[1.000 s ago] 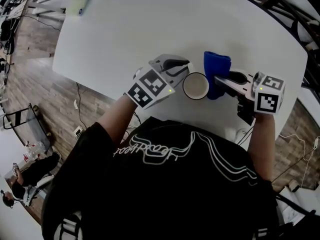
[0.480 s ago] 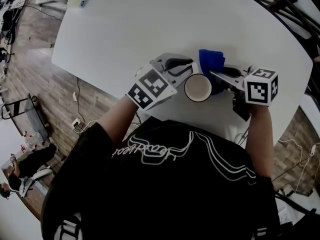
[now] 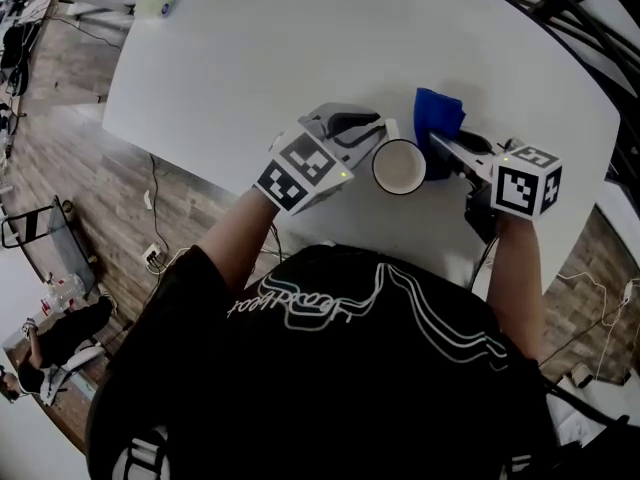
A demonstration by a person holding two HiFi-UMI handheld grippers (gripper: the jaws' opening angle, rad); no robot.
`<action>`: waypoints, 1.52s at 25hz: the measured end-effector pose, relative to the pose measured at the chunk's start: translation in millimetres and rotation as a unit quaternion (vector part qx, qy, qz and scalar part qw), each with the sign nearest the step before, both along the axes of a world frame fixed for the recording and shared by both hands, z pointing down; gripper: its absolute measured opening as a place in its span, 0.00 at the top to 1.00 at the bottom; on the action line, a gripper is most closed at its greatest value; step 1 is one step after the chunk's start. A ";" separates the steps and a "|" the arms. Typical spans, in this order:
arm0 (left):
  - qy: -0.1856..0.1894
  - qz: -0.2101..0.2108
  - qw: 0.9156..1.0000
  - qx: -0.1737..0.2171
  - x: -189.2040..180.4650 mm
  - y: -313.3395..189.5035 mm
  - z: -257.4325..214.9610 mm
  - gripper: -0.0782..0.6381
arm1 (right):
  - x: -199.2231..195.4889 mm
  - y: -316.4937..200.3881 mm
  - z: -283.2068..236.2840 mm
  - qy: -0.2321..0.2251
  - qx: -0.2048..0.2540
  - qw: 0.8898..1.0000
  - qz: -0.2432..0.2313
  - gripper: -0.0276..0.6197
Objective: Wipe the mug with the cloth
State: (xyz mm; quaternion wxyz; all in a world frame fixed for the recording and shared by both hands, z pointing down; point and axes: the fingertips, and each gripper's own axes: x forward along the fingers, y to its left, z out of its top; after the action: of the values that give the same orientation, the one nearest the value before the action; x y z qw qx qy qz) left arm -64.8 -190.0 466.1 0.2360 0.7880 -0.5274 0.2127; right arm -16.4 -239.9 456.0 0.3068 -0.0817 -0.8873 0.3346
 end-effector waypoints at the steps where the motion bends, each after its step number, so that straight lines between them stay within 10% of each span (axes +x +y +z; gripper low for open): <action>1: 0.002 -0.003 1.000 -0.001 -1.7 4.1 -0.8 0.82 | 5.3 -1.9 -5.3 -0.008 0.004 1.000 0.016 0.86; 14: 0.023 -0.010 0.999 0.036 15.8 90.3 -76.9 0.84 | 77.9 57.0 -102.6 -0.059 0.140 0.970 0.188 0.86; 25: 0.129 0.016 0.986 0.102 113.5 240.0 -196.1 0.88 | 138.5 247.3 -174.0 -0.115 0.172 0.959 0.193 0.86; 38: 0.127 0.023 0.984 0.126 133.5 283.5 -220.3 0.88 | 150.4 300.8 -185.9 -0.119 0.187 0.959 0.179 0.87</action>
State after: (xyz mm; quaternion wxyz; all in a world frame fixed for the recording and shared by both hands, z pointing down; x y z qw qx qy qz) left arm 68.7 93.5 245.8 0.1950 0.8442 -0.4970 0.0483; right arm 134.0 60.9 270.1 0.1438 0.0979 -0.9643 0.1999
